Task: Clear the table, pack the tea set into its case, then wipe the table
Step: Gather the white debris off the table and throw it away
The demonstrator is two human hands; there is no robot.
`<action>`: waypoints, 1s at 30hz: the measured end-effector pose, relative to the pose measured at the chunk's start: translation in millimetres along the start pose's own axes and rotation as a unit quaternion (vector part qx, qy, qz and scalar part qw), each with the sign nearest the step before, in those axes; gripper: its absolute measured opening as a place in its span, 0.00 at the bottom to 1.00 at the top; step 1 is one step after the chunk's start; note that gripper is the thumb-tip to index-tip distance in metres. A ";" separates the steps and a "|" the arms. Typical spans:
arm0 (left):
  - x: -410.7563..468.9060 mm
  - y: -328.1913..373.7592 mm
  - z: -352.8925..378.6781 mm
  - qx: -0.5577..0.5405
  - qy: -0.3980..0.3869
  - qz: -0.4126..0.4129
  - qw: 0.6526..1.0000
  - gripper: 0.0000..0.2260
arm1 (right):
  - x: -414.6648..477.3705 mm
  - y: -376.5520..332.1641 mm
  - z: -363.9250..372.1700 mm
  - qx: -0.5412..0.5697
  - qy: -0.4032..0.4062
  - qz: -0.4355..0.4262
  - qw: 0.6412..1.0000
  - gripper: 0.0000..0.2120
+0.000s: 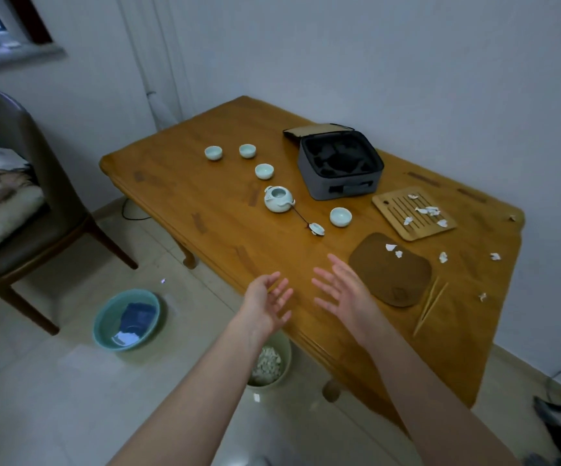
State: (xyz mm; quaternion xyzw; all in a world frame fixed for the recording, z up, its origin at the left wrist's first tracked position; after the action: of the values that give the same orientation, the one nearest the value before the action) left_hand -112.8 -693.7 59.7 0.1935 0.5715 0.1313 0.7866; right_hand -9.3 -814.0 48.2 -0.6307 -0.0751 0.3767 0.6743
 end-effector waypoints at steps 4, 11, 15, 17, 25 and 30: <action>-2.3 -12.2 22.2 0.009 0.001 -0.001 1.000 0.09 | 3.0 -5.7 -21.7 -0.023 0.025 -0.008 0.999 0.19; 3.6 -51.7 65.6 -0.022 0.031 0.016 0.999 0.11 | 16.0 -19.2 -76.9 -0.041 0.026 0.004 0.999 0.19; 9.0 -86.2 98.9 -0.070 0.066 0.021 0.995 0.11 | 28.1 -28.4 -114.2 -0.063 0.004 0.022 0.998 0.21; 9.3 -102.8 116.6 -0.092 0.071 0.024 0.993 0.11 | 32.5 -35.0 -131.0 -0.087 -0.019 0.023 0.996 0.20; 8.2 -145.6 166.7 -0.093 0.094 0.055 0.990 0.09 | 51.4 -55.3 -190.1 -0.198 -0.036 -0.012 0.979 0.19; 13.8 -167.3 196.2 -0.078 0.099 0.047 0.991 0.06 | 72.8 -49.6 -234.8 -0.214 -0.018 0.008 0.977 0.15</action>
State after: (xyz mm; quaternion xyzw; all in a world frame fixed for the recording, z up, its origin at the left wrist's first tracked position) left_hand 75.4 -867.1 25.3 0.1443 0.6250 0.2304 0.7318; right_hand 197.8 -952.6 20.6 -0.7538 -0.1613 0.3684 0.5197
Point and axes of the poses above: each hand's wrist, its own x-axis towards the middle knuckle, its own z-axis out of the palm, y = z × x, the point moved 1 cm from there along x, towards the middle knuckle, and after that the axes turned 10 degrees about y, right-handed, at the moved point
